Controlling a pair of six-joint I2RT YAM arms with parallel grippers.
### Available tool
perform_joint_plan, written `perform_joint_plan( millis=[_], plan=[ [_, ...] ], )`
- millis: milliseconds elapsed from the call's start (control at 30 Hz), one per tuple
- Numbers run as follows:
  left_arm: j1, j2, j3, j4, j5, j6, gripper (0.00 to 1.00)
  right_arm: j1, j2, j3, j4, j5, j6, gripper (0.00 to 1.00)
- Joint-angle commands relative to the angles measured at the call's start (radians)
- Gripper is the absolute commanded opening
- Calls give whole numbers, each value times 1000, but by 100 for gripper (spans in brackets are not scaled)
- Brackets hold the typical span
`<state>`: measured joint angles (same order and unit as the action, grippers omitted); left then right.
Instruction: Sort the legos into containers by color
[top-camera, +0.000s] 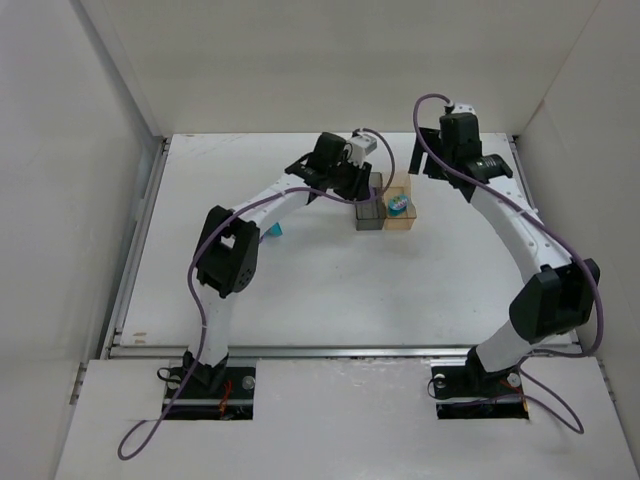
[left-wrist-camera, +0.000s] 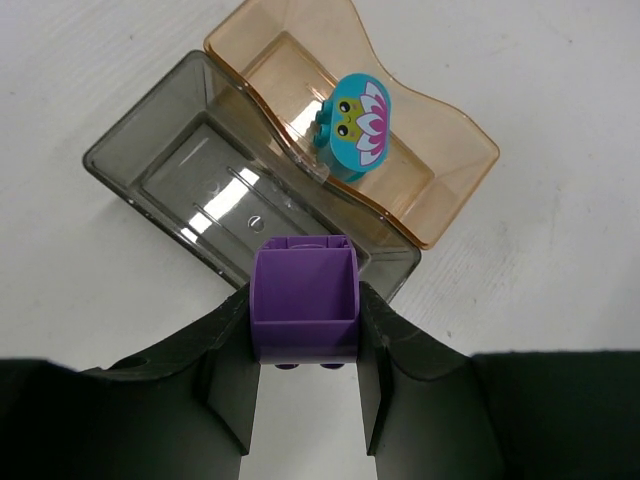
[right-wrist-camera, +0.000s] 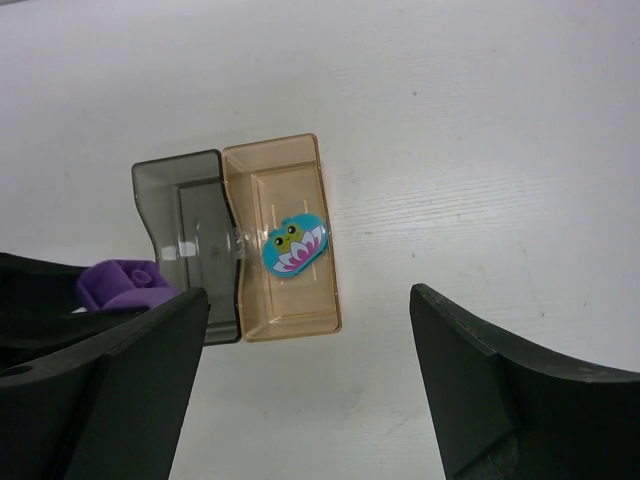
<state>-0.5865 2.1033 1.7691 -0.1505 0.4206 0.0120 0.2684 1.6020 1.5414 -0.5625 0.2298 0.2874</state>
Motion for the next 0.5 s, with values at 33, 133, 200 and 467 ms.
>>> perform_joint_plan(
  millis=[33, 133, 200, 467],
  plan=[
    [-36, 11, 49, 81, -66, -38, 23, -3, -14, -29, 38, 32, 7, 87],
    [-45, 21, 49, 81, -101, -38, 53, -3, -14, -47, 38, 22, 7, 87],
    [-45, 21, 49, 72, -112, -38, 66, -3, -14, -56, 47, 13, 7, 88],
    [-33, -124, 29, -30, -144, 28, 80, -3, -25, -56, 47, -53, -13, 88]
  ],
)
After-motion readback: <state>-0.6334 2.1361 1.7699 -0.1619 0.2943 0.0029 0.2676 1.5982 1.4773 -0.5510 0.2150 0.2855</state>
